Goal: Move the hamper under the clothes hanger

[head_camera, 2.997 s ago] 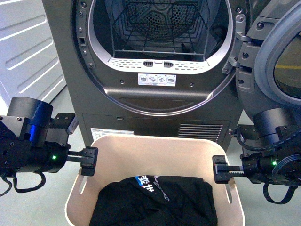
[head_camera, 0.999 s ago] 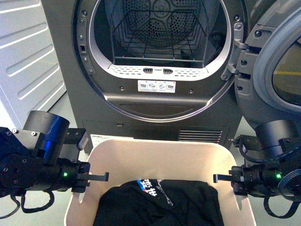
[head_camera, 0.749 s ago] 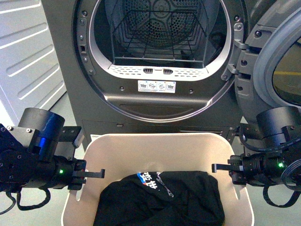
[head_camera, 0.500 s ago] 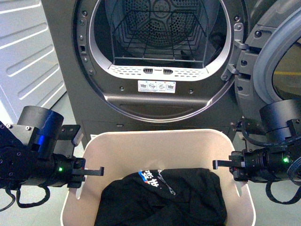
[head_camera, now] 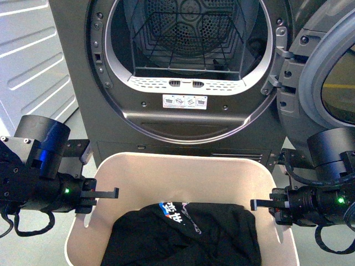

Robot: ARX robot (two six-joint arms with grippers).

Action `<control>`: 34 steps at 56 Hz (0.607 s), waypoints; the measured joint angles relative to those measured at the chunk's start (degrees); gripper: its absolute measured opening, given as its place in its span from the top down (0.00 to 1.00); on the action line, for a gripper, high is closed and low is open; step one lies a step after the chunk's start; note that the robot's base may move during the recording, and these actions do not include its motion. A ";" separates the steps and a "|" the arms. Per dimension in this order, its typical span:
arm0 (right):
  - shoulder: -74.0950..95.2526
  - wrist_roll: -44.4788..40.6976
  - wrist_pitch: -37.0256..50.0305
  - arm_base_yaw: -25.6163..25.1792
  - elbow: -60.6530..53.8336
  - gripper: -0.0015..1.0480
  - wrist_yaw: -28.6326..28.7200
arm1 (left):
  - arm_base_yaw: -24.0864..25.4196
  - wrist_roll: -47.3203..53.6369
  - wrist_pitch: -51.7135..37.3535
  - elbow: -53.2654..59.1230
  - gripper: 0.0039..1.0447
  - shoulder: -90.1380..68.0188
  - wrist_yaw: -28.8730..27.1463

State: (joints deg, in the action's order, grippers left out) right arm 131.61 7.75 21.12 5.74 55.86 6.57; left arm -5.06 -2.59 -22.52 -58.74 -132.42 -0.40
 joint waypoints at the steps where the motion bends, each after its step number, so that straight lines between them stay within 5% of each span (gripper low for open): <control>1: 0.00 0.02 0.07 0.00 -0.02 0.97 0.00 | 0.00 0.00 0.00 0.00 0.96 0.00 0.00; 34: 0.17 -0.20 1.79 -0.02 -0.63 0.97 -0.17 | -0.02 0.00 -0.13 0.00 0.96 0.11 -0.11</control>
State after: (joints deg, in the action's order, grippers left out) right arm 131.79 7.55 22.92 5.72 55.22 6.39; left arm -5.08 -2.59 -22.65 -58.74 -132.31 -0.51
